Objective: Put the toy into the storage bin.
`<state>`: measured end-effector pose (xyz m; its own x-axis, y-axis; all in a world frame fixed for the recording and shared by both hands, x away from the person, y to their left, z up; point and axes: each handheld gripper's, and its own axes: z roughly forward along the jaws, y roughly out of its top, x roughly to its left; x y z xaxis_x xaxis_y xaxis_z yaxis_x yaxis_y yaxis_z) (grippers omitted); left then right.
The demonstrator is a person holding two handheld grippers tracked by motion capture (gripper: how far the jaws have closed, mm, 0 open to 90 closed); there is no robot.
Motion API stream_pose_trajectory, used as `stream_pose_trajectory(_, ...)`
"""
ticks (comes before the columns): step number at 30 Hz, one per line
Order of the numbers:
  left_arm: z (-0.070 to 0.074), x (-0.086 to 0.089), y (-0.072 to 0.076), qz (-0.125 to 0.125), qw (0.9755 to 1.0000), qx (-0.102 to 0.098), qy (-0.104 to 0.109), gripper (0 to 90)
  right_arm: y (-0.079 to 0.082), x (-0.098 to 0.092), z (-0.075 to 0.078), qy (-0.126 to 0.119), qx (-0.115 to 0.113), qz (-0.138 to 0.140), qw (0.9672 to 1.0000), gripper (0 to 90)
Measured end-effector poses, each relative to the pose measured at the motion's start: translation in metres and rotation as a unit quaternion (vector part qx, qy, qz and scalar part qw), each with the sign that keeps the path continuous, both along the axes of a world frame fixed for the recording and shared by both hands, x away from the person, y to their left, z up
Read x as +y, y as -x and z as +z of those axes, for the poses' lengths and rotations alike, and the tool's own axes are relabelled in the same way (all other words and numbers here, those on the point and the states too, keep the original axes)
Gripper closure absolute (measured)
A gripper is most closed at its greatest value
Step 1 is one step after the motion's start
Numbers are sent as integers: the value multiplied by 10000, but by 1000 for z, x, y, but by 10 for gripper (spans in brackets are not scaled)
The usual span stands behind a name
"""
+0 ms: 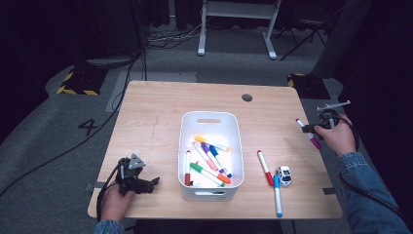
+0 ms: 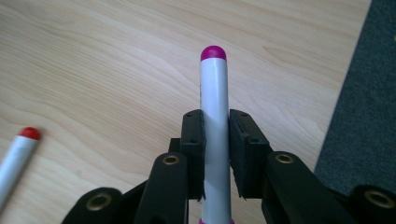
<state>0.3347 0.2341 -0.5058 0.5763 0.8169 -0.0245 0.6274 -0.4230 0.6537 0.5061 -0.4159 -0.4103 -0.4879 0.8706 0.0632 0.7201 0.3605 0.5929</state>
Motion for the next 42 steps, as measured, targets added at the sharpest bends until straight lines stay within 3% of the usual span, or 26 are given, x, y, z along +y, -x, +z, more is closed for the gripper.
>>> stream_pose_trajectory(6,0,0,0,2,10000,0,1,0,18,26,32,-181,-164,326,9992,771)
stream_pose_trajectory(18,0,0,0,1,10000,1,1,0,54,66,74,-369,-342,814,9954,771)
stream_pose_trajectory(29,0,0,-1,-35,10000,-32,-28,0,91,113,105,-564,-362,1500,9864,771)
stream_pose_trajectory(36,0,-2,-2,-69,10000,34,49,0,107,140,116,-640,-332,1824,9806,771)
stream_pose_trajectory(42,0,-2,-3,-98,9999,-8,-24,0,119,166,124,-673,-285,2099,9750,771)
